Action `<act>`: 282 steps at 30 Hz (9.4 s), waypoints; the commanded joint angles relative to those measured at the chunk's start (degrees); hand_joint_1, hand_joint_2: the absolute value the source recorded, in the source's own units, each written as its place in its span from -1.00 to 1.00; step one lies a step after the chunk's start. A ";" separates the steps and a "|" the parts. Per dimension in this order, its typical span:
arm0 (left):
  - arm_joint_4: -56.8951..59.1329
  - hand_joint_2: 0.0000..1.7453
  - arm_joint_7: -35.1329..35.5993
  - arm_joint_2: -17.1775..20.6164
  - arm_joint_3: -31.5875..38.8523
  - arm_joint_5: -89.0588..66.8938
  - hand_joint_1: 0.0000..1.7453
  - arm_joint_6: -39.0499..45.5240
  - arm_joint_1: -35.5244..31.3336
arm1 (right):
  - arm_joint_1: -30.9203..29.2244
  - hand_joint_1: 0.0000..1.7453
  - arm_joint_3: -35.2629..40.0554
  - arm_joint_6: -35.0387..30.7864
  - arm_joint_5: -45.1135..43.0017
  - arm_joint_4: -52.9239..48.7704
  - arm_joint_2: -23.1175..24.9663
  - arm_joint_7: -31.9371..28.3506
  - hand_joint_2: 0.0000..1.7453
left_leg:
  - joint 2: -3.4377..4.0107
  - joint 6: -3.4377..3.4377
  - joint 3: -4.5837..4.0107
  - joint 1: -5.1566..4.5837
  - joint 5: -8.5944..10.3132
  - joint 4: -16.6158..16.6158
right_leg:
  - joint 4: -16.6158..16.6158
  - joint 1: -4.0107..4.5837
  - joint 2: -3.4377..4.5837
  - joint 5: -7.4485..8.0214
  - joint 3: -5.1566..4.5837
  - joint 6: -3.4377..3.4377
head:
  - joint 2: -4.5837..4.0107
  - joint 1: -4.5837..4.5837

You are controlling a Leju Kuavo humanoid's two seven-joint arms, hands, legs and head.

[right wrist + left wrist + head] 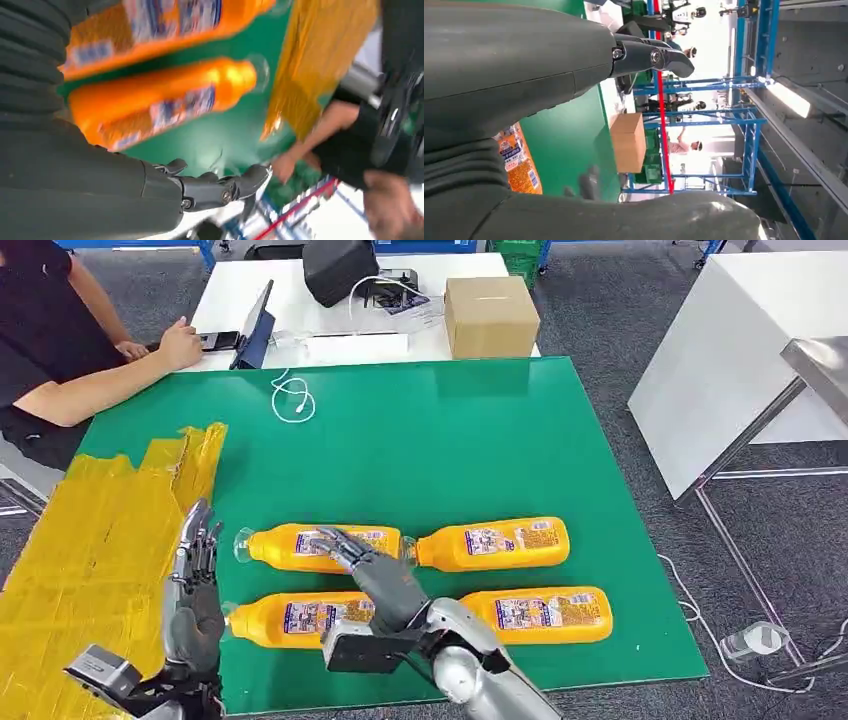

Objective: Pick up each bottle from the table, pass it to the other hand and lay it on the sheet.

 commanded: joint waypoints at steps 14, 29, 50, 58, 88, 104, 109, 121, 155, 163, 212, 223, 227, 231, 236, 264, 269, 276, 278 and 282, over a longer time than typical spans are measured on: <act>3.46 -1.00 0.19 -0.93 2.46 0.64 -1.00 -1.35 -0.41 | -8.29 -1.00 15.80 -2.82 8.21 17.37 -0.34 11.37 1.00 | 0.10 -0.03 0.21 0.04 -0.04 -0.08 | -0.12 0.05 0.09 0.00 0.20 -0.08 | 0.00 0.00; 3.38 -1.00 0.40 -1.66 4.02 0.45 -1.00 -2.61 -0.25 | -12.32 -1.00 21.69 1.78 13.47 26.68 1.10 15.79 1.00 | 0.02 -0.04 0.23 0.05 -0.02 -0.09 | -0.13 0.06 0.00 -0.01 0.24 -0.09 | 0.00 0.00; -4.20 -1.00 -0.70 -3.66 11.69 7.01 -1.00 13.72 -0.97 | -18.10 1.00 35.10 14.60 -0.84 32.52 -2.25 12.77 1.00 | 0.11 -0.10 1.00 0.13 -0.11 -0.10 | -0.22 0.13 0.02 -0.04 0.93 -0.12 | 0.00 0.00; -4.20 -1.00 -0.70 -3.66 11.69 7.01 -1.00 13.72 -0.97 | -18.10 1.00 35.10 14.60 -0.84 32.52 -2.25 12.77 1.00 | 0.12 -0.12 1.06 0.06 -0.08 -0.16 | -0.21 0.05 0.03 -0.04 0.37 -0.12 | 0.00 -0.02; -5.67 1.00 8.43 -6.86 15.67 24.73 -1.00 1.19 6.15 | 16.02 1.00 -3.88 -9.40 -15.53 -17.94 -0.61 -11.04 1.00 | -0.05 -0.11 0.52 0.12 -0.31 0.03 | -0.09 0.18 -0.02 -0.26 0.57 -0.16 | 0.00 0.00; -3.02 1.00 13.53 -4.12 5.23 29.72 -1.00 -18.26 9.61 | 13.50 1.00 -4.08 -6.05 -14.46 -13.44 0.51 -11.85 1.00 | 0.03 -0.14 0.47 0.10 -0.20 -0.11 | -0.18 0.12 0.05 -0.14 0.42 -0.20 | 0.00 -0.02; -2.81 1.00 13.97 -3.49 3.01 30.44 -1.00 -20.49 10.14 | 12.15 1.00 -3.13 -5.05 -13.10 -10.80 0.92 -10.91 1.00 | 0.05 -0.11 0.31 0.03 -0.11 -0.10 | -0.11 0.03 0.09 -0.07 0.23 -0.12 | 0.00 0.00; -0.60 1.00 15.41 -0.51 -3.05 34.22 -1.00 -21.88 9.56 | 4.15 1.00 5.73 -2.58 -4.75 2.28 3.30 -7.12 1.00 | 0.16 -0.14 0.43 0.06 -0.13 -0.17 | -0.17 0.08 0.18 -0.06 0.36 -0.18 | 0.00 0.00; 1.11 1.00 14.97 -1.86 0.00 33.48 1.00 -19.05 7.43 | 2.26 1.00 10.35 -2.97 -2.41 7.64 5.50 -6.83 1.00 | -0.02 -0.11 0.27 0.05 -0.10 -0.09 | -0.10 0.06 0.00 -0.09 0.22 -0.13 | 0.00 0.00; -4.28 1.00 5.23 -3.84 5.29 11.96 1.00 -3.99 7.27 | 3.72 -1.00 7.08 -8.87 0.45 1.84 2.60 -3.28 1.00 | -0.04 -0.12 0.28 0.09 -0.13 -0.06 | -0.11 0.10 -0.02 -0.10 0.26 -0.14 | 0.00 0.00; 38.22 -1.00 4.76 33.56 -2.10 -43.27 -1.00 7.22 -9.72 | -31.68 -1.00 3.31 7.84 -5.92 44.33 9.34 9.98 1.00 | 0.36 -0.36 0.56 0.08 0.09 -0.11 | 0.27 0.14 0.39 0.01 0.33 -0.23 | 0.00 0.00; 35.98 -1.00 -0.70 31.99 -0.15 -23.27 -1.00 -3.08 -10.73 | -32.64 -1.00 10.96 12.08 -2.42 49.72 10.92 13.80 1.00 | 0.19 -0.45 0.71 0.06 0.22 -0.14 | 0.43 0.12 0.21 -0.01 0.41 -0.20 | 0.00 0.00; 32.69 -1.00 -0.70 30.16 -0.29 -13.86 -1.00 -5.32 -10.95 | -32.13 -1.00 14.22 10.61 0.92 51.82 11.08 17.29 1.00 | 0.00 -0.43 0.61 0.12 0.26 -0.12 | 0.36 0.18 0.01 -0.01 0.39 -0.20 | 0.00 0.02; 29.06 -1.00 -0.70 25.87 2.18 -4.92 -1.00 -11.90 -12.63 | -30.61 -1.00 16.62 9.89 4.34 54.13 10.88 22.36 1.00 | -0.13 -0.42 0.60 0.10 0.28 -0.12 | 0.32 0.14 -0.12 -0.02 0.44 -0.17 | 0.00 0.00; 27.51 -1.00 -0.70 20.68 4.89 -1.35 -1.00 -19.23 -15.12 | -28.18 -1.00 19.96 8.10 10.08 56.72 10.60 30.68 1.00 | -0.34 -0.40 0.51 0.12 0.30 -0.10 | 0.21 0.10 -0.33 -0.03 0.42 -0.17 | 0.00 0.02; 28.52 -1.00 -0.70 15.77 9.20 -1.90 -1.00 -21.09 -16.59 | -25.26 1.00 11.36 2.21 7.67 56.18 8.56 32.38 1.00 | 0.04 -0.41 0.88 0.07 0.27 -0.13 | 0.22 0.11 -0.15 0.05 -0.01 -0.35 | 0.00 -0.11; 22.49 -1.00 0.91 12.84 14.86 3.24 -1.00 -21.84 -11.51 | -24.30 1.00 -0.65 -16.91 2.06 51.00 8.10 15.35 1.00 | 0.23 -0.40 0.81 0.08 0.24 -0.14 | 0.19 0.09 0.10 0.12 0.55 -0.32 | 0.00 -0.13; 17.32 -1.00 5.53 10.06 18.29 12.65 -1.00 -24.39 -8.29 | -20.83 1.00 -10.61 -21.64 -2.52 41.80 7.37 3.23 1.00 | 0.18 -0.39 0.33 0.06 0.22 -0.01 | 0.32 0.10 0.05 0.10 0.05 -0.31 | 0.00 -0.13; 17.16 -1.00 5.99 9.67 18.68 14.19 -1.00 -24.73 -8.17 | -19.84 1.00 -12.03 -22.39 -3.83 39.86 7.39 0.99 1.00 | 0.05 -0.39 0.33 0.08 0.20 -0.01 | 0.29 0.12 -0.09 0.04 0.11 -0.32 | 0.00 -0.09; 16.51 -1.00 6.35 9.61 18.55 14.53 -1.00 -24.76 -7.85 | -19.46 1.00 -12.46 -21.85 -3.80 39.15 7.21 0.79 1.00 | 0.04 -0.38 0.10 0.06 0.21 0.01 | 0.34 0.11 0.02 0.08 -0.12 -0.29 | 0.00 -0.11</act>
